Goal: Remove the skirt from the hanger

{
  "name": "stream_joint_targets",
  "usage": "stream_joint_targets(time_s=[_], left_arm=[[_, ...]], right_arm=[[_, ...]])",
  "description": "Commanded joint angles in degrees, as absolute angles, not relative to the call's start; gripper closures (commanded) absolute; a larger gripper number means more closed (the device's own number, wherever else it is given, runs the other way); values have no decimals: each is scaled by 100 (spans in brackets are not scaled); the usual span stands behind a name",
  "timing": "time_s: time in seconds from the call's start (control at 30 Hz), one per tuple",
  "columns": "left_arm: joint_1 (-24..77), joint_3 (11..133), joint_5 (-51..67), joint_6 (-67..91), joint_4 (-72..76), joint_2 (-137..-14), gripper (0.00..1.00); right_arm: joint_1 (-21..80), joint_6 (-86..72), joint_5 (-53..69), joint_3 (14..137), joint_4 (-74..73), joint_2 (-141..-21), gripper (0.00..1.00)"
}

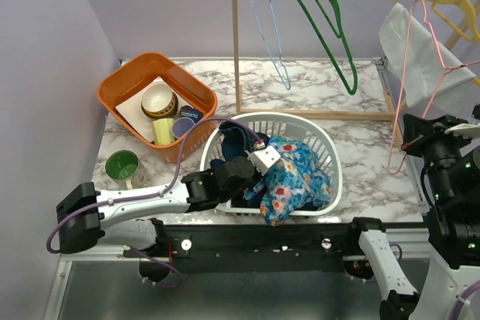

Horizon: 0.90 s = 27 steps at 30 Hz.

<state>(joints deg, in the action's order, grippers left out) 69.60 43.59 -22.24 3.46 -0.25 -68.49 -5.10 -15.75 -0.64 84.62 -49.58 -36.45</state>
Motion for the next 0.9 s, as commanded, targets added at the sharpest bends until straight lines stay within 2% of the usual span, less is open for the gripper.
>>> stream_joint_targets(time_s=[0.0,0.07,0.1,0.17,0.2,0.3,0.47,0.57,0.77,0.8,0.87], left_arm=[[6900,4218,-1969,1028,317,-7153,88],[6908,4324,-1995,1089,80,-7303,77],[6908,4463,-2073,1107,10,-7347,61],[6908,4587,-2266,1090,-219,-7243,43],[6908,4701,-2337,1020,-255,-7042,29],[6908,5017,-2496,836,-378,-6542,1],[6908,5738,-2181,536,-974,-6082,1],[6908,6327,-1409,623,-1476,-6047,1],[6926,6329,1281,1414,-836,-6283,23],[6969,6206,1501,1633,-696,-6458,34],[7013,6048,1809,1801,-213,-6652,46]], right_arm=[[-545,-1512,184,8367,-4755,-3586,99],[-545,-1512,211,8376,-4781,-3603,99],[-545,-1512,220,8376,-4790,-3612,99],[-554,-1494,237,8393,-4816,-3612,99],[-545,-1494,229,8411,-4834,-3612,99],[-545,-1477,220,8446,-4860,-3586,99],[-545,-1477,211,8473,-4878,-3559,99],[-545,-1494,228,8446,-4869,-3551,99],[-545,-1520,229,8358,-4808,-3516,99],[-545,-1521,229,8350,-4808,-3507,99],[-545,-1520,237,8332,-4799,-3498,99]])
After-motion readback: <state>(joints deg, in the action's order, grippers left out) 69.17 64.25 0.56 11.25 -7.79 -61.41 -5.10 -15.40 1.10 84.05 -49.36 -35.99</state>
